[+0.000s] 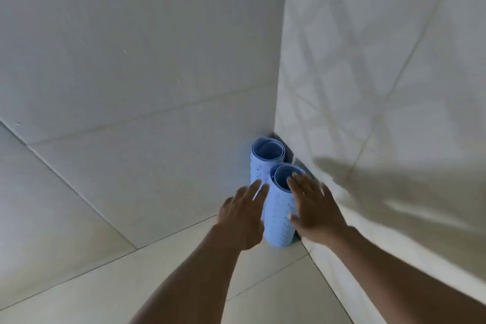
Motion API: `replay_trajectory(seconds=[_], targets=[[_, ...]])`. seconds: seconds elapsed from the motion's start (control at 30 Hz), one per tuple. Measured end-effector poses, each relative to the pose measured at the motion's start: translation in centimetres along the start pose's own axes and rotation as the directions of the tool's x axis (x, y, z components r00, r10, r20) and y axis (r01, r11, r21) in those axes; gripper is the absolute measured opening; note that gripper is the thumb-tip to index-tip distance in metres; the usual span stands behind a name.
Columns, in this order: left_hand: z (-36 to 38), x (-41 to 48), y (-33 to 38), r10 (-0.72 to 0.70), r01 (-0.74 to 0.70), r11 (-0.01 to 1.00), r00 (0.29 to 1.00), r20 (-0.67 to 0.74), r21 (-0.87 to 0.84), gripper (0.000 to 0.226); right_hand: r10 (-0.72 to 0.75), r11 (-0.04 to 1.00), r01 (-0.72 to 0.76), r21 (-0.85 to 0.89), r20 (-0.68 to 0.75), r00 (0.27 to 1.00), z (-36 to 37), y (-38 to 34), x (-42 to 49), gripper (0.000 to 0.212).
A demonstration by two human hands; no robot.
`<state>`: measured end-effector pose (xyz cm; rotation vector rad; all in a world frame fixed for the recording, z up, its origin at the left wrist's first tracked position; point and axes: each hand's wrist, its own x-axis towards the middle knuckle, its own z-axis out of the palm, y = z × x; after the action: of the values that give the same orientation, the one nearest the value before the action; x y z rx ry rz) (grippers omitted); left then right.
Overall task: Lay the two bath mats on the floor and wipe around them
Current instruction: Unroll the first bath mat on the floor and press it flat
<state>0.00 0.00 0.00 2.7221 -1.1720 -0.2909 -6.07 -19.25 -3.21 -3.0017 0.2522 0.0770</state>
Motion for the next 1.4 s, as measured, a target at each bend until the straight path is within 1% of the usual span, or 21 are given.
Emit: replay_trajectory(seconds=[0.03, 0.07, 0.13, 0.17, 0.2, 0.23, 0.33, 0.4, 0.47, 0.53, 0.63, 0.7, 0.8, 0.83, 0.9, 1.0, 1.07, 1.13, 1.2, 1.33, 1.4], targets=[[1.9, 1.3, -0.4, 0.021, -0.020, 0.999, 1.000, -0.023, 0.034, 0.083, -0.034, 0.999, 0.030, -0.039, -0.096, 0.995, 2.1, 0.6, 1.4, 0.081], [3.6, 2.6, -1.0, 0.012, -0.009, 0.998, 0.998, -0.065, 0.058, 0.084, -0.017, 0.998, 0.008, -0.066, -0.139, 0.990, 3.5, 0.9, 2.3, 0.077], [6.1, 5.4, -2.1, 0.025, -0.012, 0.995, 0.991, -0.129, 0.098, 0.084, -0.059, 0.993, 0.036, -0.109, -0.220, 0.974, 5.8, 1.6, 4.2, 0.051], [7.4, 6.5, -2.5, 0.031, -0.015, 0.993, 0.990, -0.138, 0.117, 0.084, -0.107, 0.990, 0.073, -0.122, -0.299, 0.948, 7.1, 2.1, 4.7, 0.033], [8.6, 7.0, -2.7, 0.039, -0.018, 0.991, 0.987, -0.156, 0.132, 0.084, -0.150, 0.985, 0.110, -0.130, -0.359, 0.921, 8.0, 2.2, 4.3, 0.023], [9.5, 7.4, -3.0, 0.055, -0.029, 0.989, 0.982, -0.181, 0.142, 0.083, -0.216, 0.974, 0.164, -0.153, -0.433, 0.875, 8.8, 2.5, 3.9, 0.022], [10.0, 6.2, -2.7, 0.131, -0.081, 0.983, 0.937, -0.323, 0.164, 0.078, -0.389, 0.921, 0.342, -0.186, -0.465, 0.795, 8.4, 2.4, 1.7, 0.024], [9.2, 3.9, -2.8, 0.164, -0.120, 0.982, 0.922, -0.352, 0.143, 0.075, -0.497, 0.867, 0.442, -0.228, -0.427, 0.755, 7.3, 0.9, -0.2, 0.022], [7.8, 0.6, -4.1, 0.130, -0.107, 0.991, 0.922, -0.364, 0.083, 0.065, -0.570, 0.821, 0.496, -0.281, -0.397, 0.719, 6.0, -1.4, -1.2, 0.017], [6.2, -3.3, -6.3, 0.035, -0.012, 0.998, 0.934, -0.355, 0.067, 0.056, -0.609, 0.793, 0.527, -0.306, -0.361, 0.707, 4.6, -4.6, -1.5, 0.017], [4.9, -9.3, -10.4, -0.119, 0.160, 0.975, 0.961, -0.249, 0.155, 0.049, -0.682, 0.723, 0.587, -0.365, -0.242, 0.690, 4.6, -10.9, -1.8, 0.013], [5.5, -13.3, -13.3, -0.233, 0.250, 0.966, 0.950, -0.210, 0.061, 0.051, -0.696, 0.713, 0.634, -0.298, -0.199, 0.690, 5.6, -15.5, -3.0, 0.014], [7.6, -19.9, -17.3, -0.398, 0.361, 0.911, 0.897, -0.192, -0.200, 0.066, -0.722, 0.692, 0.703, -0.166, -0.153, 0.674, 7.1, -21.3, -5.3, 0.025], [8.1, -21.9, -18.3, -0.431, 0.386, 0.892, 0.885, -0.179, -0.236, 0.065, -0.732, 0.682, 0.718, -0.142, -0.116, 0.672, 7.6, -22.7, -5.9, 0.025], [8.6, -24.8, -20.0, -0.460, 0.423, 0.880, 0.873, -0.162, -0.215, 0.056, -0.753, 0.656, 0.744, -0.129, -0.046, 0.656, 8.5, -25.1, -6.8, 0.022], [8.4, -27.0, -21.8, -0.508, 0.489, 0.861, 0.846, -0.162, -0.142, 0.050, -0.712, 0.694, 0.710, -0.119, 0.039, 0.702, 9.2, -27.8, -7.1, 0.024], [8.6, -27.8, -22.5, -0.550, 0.527, 0.833, 0.821, -0.150, -0.171, 0.055, -0.648, 0.754, 0.654, -0.056, 0.099, 0.755, 9.3, -28.9, -6.5, 0.024], [9.5, -28.3, -22.9, -0.568, 0.532, 0.812, 0.815, -0.113, -0.240, 0.058, -0.599, 0.794, 0.608, 0.001, 0.174, 0.782, 9.6, -29.7, -5.1, 0.025], [10.7, -28.1, -22.8, -0.565, 0.528, 0.803, 0.822, -0.074, -0.276, 0.052, -0.554, 0.816, 0.577, -0.010, 0.269, 0.788, 10.3, -30.3, -3.7, 0.031], [14.9, -26.8, -23.1, -0.550, 0.552, 0.805, 0.832, 0.075, -0.219, 0.042, -0.396, 0.837, 0.529, -0.140, 0.512, 0.762, 14.5, -32.2, -2.2, 0.034], [17.5, -26.1, -23.6, -0.554, 0.569, 0.804, 0.822, 0.130, -0.175, 0.047, -0.338, 0.839, 0.508, -0.195, 0.544, 0.768, 17.3, -32.2, -2.3, 0.038]])
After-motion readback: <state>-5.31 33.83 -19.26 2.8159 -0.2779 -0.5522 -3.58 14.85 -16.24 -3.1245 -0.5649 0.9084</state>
